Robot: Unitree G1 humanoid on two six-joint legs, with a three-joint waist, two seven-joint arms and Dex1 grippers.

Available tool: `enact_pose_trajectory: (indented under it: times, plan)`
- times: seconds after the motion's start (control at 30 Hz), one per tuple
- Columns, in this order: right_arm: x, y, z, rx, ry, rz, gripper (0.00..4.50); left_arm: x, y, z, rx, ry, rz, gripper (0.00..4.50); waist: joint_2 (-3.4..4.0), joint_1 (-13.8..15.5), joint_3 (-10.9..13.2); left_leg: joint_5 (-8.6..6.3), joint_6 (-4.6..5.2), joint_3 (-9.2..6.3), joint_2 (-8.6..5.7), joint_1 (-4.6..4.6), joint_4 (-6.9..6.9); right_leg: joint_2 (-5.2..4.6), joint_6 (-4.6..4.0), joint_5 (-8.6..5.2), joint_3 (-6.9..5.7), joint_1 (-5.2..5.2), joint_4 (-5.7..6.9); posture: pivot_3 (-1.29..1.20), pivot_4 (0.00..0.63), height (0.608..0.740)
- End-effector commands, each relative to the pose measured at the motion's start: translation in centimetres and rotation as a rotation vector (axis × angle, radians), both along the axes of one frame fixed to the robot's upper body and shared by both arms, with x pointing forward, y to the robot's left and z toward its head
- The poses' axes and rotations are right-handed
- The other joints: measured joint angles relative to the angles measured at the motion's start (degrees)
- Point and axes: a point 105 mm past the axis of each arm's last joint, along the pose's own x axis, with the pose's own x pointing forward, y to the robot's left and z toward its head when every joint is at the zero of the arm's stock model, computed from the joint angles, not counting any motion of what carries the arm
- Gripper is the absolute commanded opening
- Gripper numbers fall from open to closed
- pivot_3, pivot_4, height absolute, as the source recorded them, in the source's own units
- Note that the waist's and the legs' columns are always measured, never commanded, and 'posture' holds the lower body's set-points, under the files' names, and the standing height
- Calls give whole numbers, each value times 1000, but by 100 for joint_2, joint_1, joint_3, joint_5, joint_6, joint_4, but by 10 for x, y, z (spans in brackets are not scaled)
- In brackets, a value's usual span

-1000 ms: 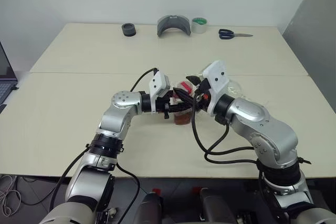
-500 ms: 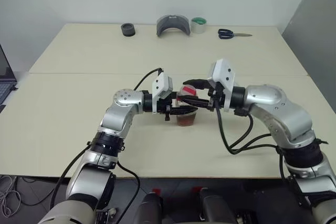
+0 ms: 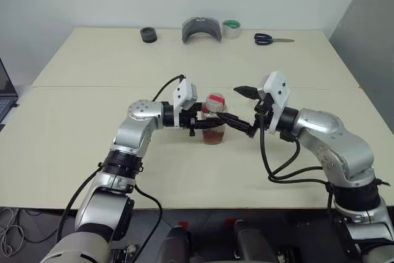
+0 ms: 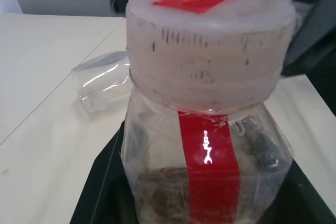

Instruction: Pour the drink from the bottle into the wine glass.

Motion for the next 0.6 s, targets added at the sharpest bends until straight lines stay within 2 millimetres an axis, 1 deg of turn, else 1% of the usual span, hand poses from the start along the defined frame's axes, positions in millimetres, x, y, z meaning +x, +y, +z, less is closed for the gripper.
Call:
enact_pose_trajectory:
  times: [0.03,0.07,0.17,0.3,0.43,0.6]
  plan:
    - [-16,12,8,65,-51,-81,4500,6,-2,20,-39,-59,14,1818,0,2,0,0,0,-2,-1,0,-1,0,0,0,-2,0,1,0,150,740]
    - [-19,16,7,75,-52,-94,4500,7,-2,20,-41,-57,15,1818,0,-2,0,0,0,-2,0,-1,-1,1,0,0,-1,0,1,0,150,740]
    - [-12,23,4,104,-48,-177,4500,8,-3,20,-40,-56,13,1818,1,-16,0,0,0,2,-2,1,0,0,0,0,2,-1,1,0,150,740]
    - [-7,27,2,111,-48,-209,4500,10,-4,20,-39,-62,13,1818,1,-16,0,0,-1,2,-4,0,-1,0,0,0,1,-1,1,0,150,740]
    - [2,26,4,126,-66,-268,4500,10,-7,18,-40,-70,9,1818,1,-16,0,0,0,1,-3,1,-1,1,0,0,0,-1,0,0,150,740]
    - [3,27,7,129,-96,-263,4500,10,-8,18,-35,-83,6,1818,1,-20,0,0,0,3,-3,1,-1,1,0,0,2,-1,0,0,150,740]
